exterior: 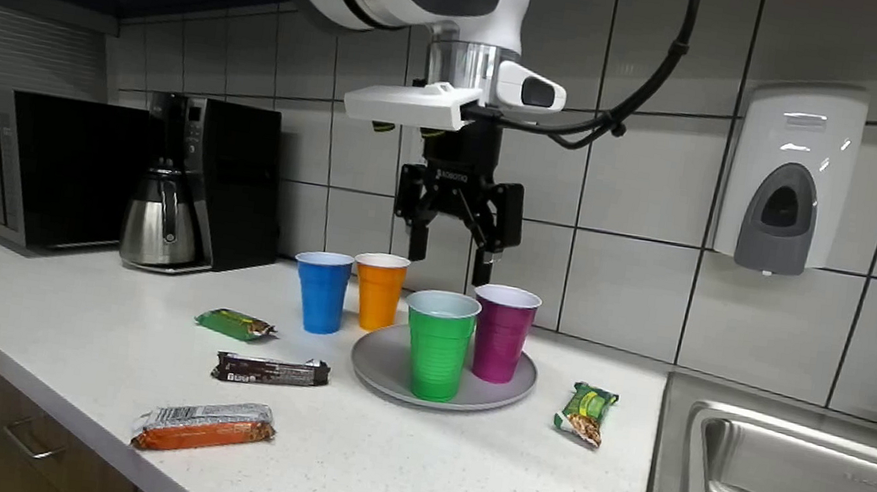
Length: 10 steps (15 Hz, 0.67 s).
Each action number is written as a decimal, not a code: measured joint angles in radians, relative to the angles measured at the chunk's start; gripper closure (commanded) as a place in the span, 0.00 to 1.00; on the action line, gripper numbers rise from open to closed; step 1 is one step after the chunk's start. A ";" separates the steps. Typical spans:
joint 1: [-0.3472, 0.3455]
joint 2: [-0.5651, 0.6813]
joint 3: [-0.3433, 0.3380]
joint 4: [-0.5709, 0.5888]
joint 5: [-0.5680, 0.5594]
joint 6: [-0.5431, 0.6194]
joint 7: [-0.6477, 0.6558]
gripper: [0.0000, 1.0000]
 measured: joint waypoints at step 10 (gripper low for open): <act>-0.018 0.001 -0.022 -0.035 0.021 0.007 -0.047 0.00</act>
